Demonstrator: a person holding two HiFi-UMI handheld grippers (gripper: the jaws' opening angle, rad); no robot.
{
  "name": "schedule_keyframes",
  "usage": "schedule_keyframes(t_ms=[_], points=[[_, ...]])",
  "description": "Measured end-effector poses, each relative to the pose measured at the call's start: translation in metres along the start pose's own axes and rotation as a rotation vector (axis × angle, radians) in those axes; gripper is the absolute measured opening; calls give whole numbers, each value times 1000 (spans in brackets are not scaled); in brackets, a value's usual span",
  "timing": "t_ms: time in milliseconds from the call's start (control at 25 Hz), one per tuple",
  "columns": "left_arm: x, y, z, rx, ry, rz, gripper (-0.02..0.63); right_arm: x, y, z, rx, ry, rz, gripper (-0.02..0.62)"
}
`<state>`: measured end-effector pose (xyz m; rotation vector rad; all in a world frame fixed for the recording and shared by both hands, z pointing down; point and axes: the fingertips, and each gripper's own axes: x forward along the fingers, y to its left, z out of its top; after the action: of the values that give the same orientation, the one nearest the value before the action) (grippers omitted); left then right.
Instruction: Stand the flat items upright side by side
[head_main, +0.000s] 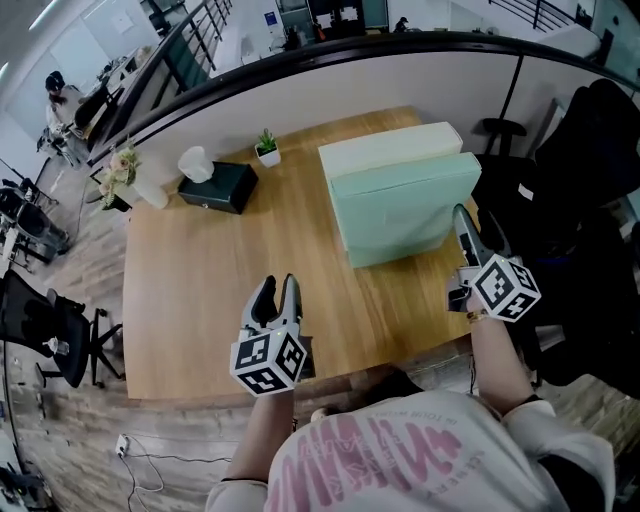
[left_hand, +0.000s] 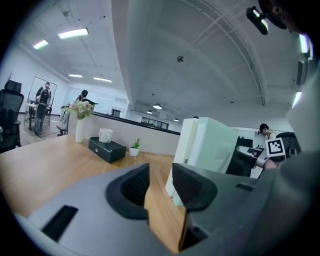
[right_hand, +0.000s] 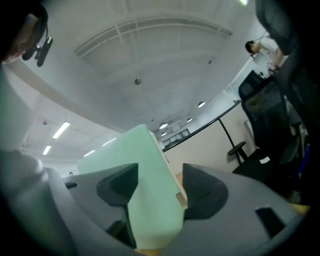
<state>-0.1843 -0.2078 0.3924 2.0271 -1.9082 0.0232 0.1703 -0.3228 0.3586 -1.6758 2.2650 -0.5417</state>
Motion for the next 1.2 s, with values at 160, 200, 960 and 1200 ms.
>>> schedule_keyframes(t_ms=[160, 200, 960, 1200], points=[[-35, 41, -1, -55, 15, -21, 92, -33, 10, -44, 123, 17, -141, 201], [-45, 52, -3, -67, 22, -25, 80, -42, 17, -60, 149, 37, -167, 173], [-198, 199, -3, -104, 35, 2, 2, -109, 378, -250, 106, 409, 241, -2], [-218, 192, 34, -71, -104, -36, 2, -114, 435, -214, -99, 334, 393, -3]])
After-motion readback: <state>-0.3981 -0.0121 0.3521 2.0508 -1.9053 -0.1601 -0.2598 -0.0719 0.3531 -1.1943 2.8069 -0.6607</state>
